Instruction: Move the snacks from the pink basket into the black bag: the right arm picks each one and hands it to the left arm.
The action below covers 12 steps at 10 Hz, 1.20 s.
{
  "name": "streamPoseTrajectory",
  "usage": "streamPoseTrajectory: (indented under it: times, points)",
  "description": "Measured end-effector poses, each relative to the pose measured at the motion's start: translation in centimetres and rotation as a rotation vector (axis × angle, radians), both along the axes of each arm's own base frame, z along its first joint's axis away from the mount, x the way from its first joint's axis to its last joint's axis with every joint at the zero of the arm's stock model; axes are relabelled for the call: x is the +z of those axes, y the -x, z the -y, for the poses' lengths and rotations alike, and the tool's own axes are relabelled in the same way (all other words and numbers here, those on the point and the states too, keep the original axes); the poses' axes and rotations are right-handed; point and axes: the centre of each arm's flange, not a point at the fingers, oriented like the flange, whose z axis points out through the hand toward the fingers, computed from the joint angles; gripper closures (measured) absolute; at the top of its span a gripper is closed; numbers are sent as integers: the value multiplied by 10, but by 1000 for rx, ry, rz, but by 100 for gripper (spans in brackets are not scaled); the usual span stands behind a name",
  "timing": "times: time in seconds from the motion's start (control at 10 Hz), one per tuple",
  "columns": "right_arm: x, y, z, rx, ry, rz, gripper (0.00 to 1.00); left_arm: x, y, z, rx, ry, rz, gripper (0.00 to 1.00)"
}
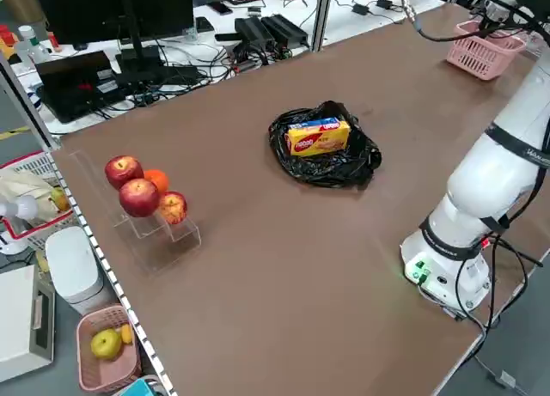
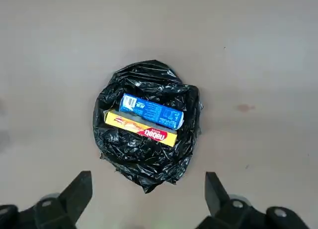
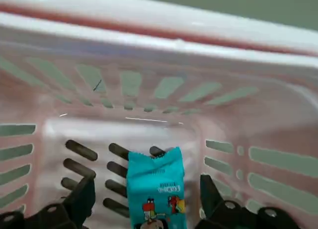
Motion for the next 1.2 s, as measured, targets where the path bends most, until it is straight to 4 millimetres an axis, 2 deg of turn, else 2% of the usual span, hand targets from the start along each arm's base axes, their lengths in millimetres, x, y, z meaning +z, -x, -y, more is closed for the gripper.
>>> streamPoseTrajectory:
  times: [0.3,1.0,1.2]
  points:
    - [-9,0,-1,5,-8,18,6,-4,3,1,3,-6,-37,0]
    - [-19,2,-2,15,-20,51,7,-16,2,-47,92,28,-130,0]
    - [-20,5,-3,20,-25,69,7,-18,0,-50,98,33,-137,0]
